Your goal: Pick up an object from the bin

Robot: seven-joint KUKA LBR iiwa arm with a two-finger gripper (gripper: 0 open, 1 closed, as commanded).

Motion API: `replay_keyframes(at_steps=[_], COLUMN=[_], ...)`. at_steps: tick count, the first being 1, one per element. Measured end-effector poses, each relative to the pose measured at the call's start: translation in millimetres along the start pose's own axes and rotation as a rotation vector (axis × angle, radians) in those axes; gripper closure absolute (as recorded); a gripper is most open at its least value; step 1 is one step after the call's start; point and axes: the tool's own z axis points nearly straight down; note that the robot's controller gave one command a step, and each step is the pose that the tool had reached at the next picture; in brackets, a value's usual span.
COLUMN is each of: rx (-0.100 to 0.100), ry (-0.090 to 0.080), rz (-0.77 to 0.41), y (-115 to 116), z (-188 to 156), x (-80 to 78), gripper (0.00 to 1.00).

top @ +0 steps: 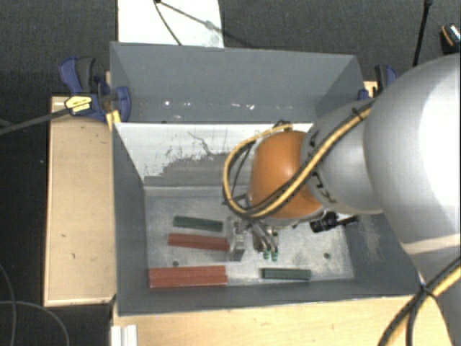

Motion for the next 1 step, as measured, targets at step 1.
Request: replay_keyframes(at_steps=[1], rx=[0.001], ry=[-0.007], rz=[-0.203], y=[-51.5], z=[-189.5], x=[9.5], gripper=[1.0])
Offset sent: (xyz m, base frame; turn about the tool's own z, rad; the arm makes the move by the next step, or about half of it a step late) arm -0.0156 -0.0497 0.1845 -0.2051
